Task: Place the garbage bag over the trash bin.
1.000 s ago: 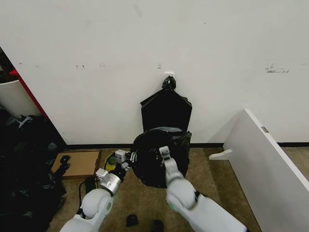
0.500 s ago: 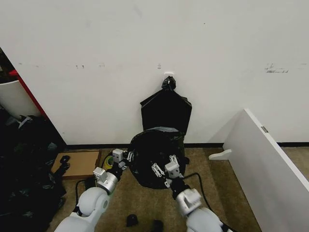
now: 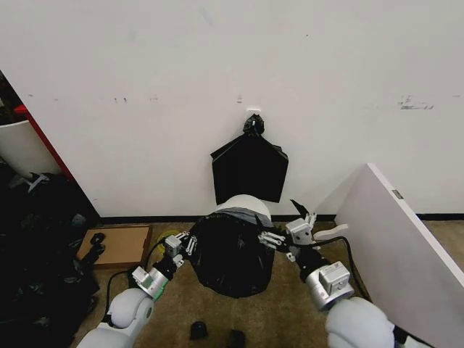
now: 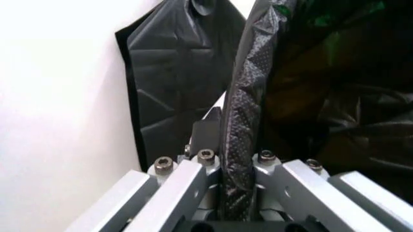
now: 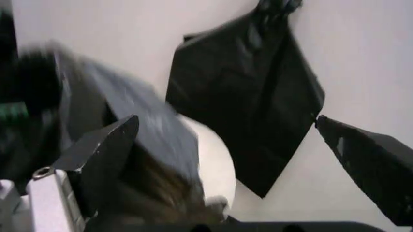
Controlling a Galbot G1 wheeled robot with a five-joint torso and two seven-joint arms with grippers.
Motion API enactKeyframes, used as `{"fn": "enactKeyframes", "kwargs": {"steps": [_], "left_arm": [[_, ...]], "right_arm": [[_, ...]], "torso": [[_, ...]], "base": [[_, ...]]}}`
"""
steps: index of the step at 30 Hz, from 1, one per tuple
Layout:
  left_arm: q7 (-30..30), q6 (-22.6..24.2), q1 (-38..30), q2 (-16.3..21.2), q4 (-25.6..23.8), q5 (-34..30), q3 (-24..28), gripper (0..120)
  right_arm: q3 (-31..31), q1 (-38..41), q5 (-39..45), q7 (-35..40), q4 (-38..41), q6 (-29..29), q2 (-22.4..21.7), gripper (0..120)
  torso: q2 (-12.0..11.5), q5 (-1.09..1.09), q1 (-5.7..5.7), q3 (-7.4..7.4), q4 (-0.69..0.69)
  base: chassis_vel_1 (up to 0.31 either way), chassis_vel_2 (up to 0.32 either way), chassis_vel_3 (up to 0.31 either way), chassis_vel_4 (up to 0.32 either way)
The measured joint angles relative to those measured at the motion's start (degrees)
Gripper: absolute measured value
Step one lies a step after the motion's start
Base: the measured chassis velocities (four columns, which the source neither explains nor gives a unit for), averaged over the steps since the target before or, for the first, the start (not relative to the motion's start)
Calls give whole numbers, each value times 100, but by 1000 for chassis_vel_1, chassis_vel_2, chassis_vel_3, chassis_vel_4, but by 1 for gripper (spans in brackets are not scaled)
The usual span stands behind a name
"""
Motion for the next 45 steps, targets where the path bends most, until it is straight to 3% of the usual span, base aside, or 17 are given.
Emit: {"fn": "enactKeyframes", "kwargs": {"steps": [4, 14, 20, 28, 36, 39, 42, 45], "left_arm": [[-5, -4, -48, -22, 34, 6, 1, 1], [23, -1, -15, -23, -23, 21, -3, 1], [144, -27, 19, -47, -22, 255, -4, 1], [323, -37, 78, -60, -79, 478, -1, 1], [914, -49, 154, -43, -195, 538, -12, 1], [1099, -65, 184, -31, -261, 533, -32, 1], [1139, -70, 190, -30, -278, 525, -34, 1], [1251, -82, 202, -30, -351, 433, -45, 1]], "right_arm": [[154, 73, -249, -746, -462, 703, -227, 100], [257, 291, -451, -1071, -923, 1044, -262, 100], [225, 512, -172, -1333, -1093, 1480, -139, 100], [364, 898, 631, -2494, -1720, 2374, -14, 100], [368, 1615, 1777, -4127, -3066, 2971, 276, 100], [475, 1785, 2213, -5222, -3601, 3067, 354, 100], [525, 1809, 2310, -5512, -3711, 3082, 371, 100], [772, 1827, 2615, -6784, -4073, 3086, 409, 100]], "torso": [[0, -1, 0, 0, 1], [0, -2, 0, 0, 0], [0, -2, 0, 0, 1], [0, -2, 0, 0, 0], [0, -1, 0, 0, 1], [0, -1, 0, 0, 1], [0, -1, 0, 0, 1], [0, -1, 0, -1, 0]], "base": [[0, 0, 0, 0], [0, 0, 0, 0], [0, 0, 0, 0], [0, 0, 0, 0], [0, 0, 0, 0], [0, 0, 0, 0], [0, 0, 0, 0], [0, 0, 0, 0]]}}
